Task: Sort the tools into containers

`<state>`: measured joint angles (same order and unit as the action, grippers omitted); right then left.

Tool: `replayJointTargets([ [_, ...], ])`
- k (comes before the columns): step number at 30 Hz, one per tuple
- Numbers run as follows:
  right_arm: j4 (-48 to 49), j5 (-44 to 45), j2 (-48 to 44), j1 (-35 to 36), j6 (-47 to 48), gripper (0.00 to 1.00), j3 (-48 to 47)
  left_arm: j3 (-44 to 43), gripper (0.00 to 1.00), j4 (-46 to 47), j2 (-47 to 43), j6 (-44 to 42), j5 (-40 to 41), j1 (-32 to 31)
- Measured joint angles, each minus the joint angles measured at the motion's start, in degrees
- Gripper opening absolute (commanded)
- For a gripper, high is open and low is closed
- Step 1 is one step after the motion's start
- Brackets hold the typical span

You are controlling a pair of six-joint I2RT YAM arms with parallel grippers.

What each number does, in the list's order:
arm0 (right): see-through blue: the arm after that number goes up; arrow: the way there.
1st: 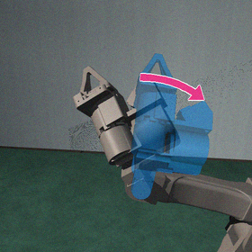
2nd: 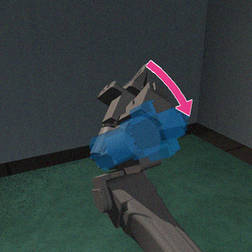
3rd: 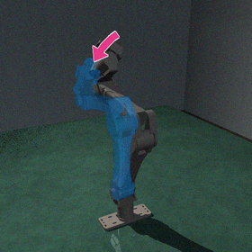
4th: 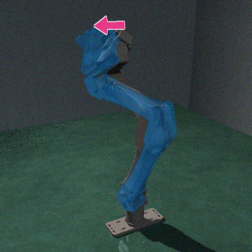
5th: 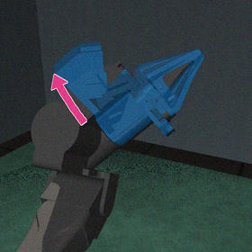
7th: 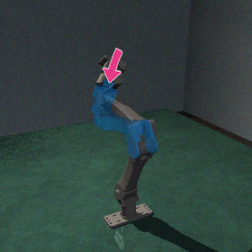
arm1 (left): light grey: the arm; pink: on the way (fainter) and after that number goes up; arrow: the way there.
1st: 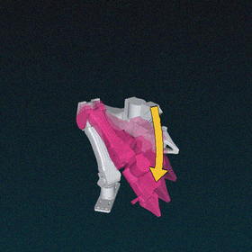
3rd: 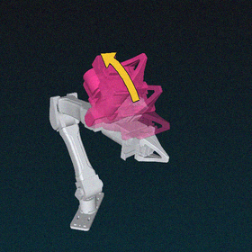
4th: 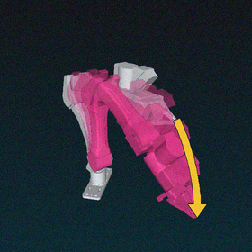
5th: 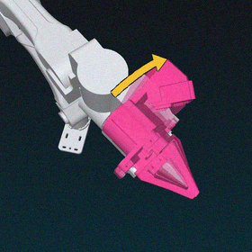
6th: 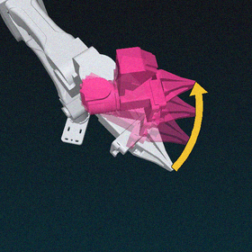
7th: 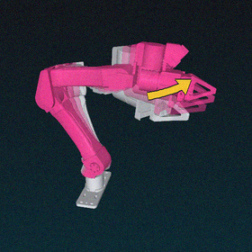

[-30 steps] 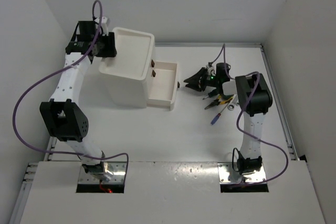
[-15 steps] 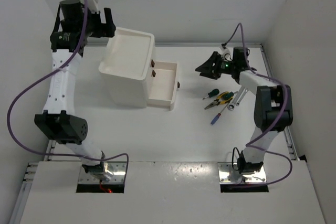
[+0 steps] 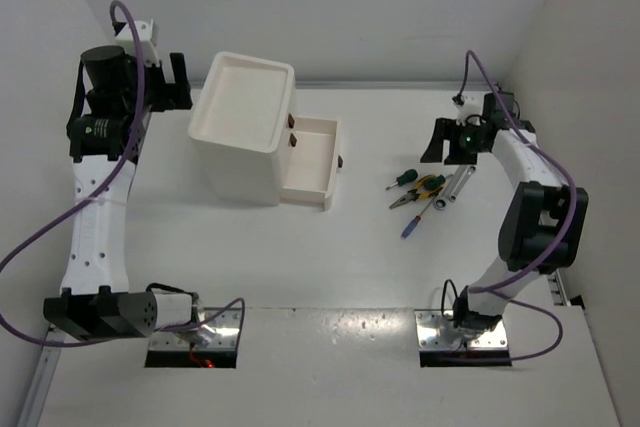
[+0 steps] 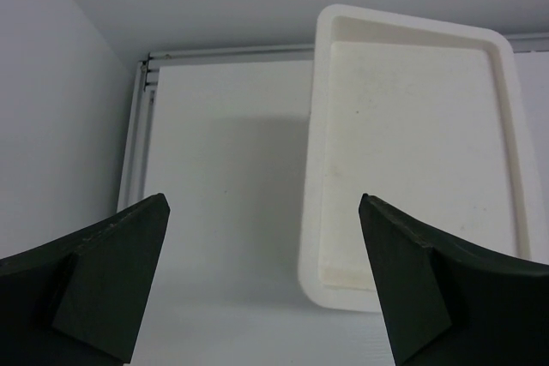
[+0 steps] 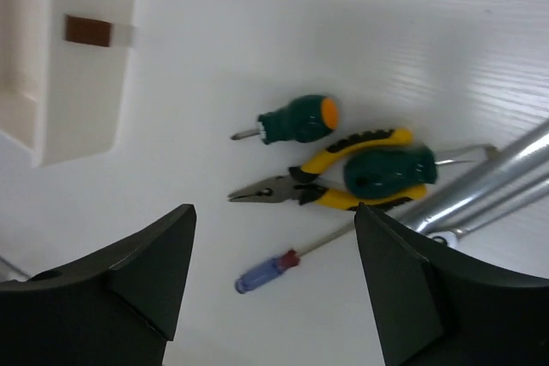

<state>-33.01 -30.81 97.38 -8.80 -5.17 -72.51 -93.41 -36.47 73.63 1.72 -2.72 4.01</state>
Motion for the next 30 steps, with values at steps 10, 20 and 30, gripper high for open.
replayJointTargets([
  [10,-1.3,13.0,-2.0,0.0,6.5,0.88,3.6,4.1,1.0,0.7,-1.0,-0.2,0.2,1.5],
  [20,1.7,16.7,2.7,0.8,12.4,0.86,4.5,4.6,1.0,1.1,-1.0,-0.2,0.1,1.5],
  [30,3.8,17.5,7.6,2.5,16.5,0.88,4.5,4.7,1.0,1.2,-0.3,-0.2,0.0,1.5],
])
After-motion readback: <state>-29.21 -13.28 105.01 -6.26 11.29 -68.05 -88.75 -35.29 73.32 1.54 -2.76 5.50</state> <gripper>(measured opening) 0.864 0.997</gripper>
